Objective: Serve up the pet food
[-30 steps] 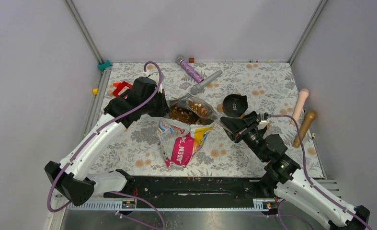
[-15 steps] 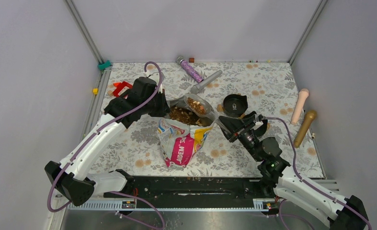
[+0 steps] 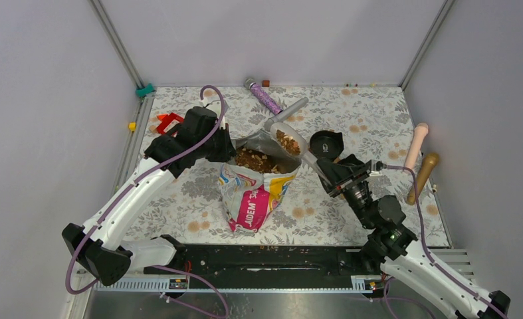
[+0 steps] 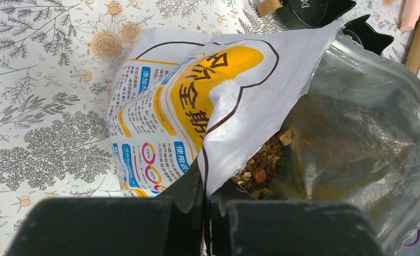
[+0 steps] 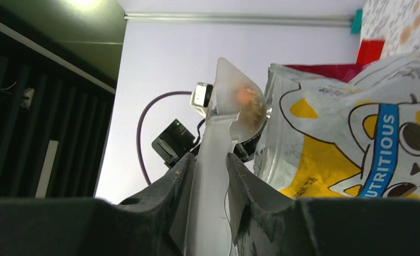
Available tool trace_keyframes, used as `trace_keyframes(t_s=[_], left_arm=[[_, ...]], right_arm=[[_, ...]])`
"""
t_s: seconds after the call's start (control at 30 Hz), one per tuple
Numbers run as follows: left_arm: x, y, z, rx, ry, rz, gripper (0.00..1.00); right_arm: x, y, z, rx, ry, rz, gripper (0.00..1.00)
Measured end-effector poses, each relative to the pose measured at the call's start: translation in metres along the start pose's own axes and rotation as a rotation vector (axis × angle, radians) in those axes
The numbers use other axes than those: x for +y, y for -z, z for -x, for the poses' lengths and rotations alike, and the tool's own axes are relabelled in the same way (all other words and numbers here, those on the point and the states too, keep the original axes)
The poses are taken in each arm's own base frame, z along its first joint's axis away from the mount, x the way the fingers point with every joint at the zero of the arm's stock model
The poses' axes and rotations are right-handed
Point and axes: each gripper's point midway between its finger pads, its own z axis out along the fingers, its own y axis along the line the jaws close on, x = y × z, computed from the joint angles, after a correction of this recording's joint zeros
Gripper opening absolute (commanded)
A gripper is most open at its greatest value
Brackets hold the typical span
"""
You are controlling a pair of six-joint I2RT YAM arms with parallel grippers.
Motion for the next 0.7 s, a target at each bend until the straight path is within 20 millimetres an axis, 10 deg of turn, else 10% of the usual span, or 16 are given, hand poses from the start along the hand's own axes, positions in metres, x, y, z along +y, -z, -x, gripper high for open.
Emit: trace_keyframes(t_s=[0.33, 0.7], left_arm=[[0.000, 0.000, 0.000, -0.001, 0.000, 0.002, 0.00], [0.001, 0.000, 0.000, -0.001, 0.000, 0.003, 0.00]], right_arm=[[0.018, 0.017, 0.034, -0.167, 0.108, 0.000, 0.00], [-0.008, 0.041, 0.098, -0.479, 0.343, -0.169, 0.00]])
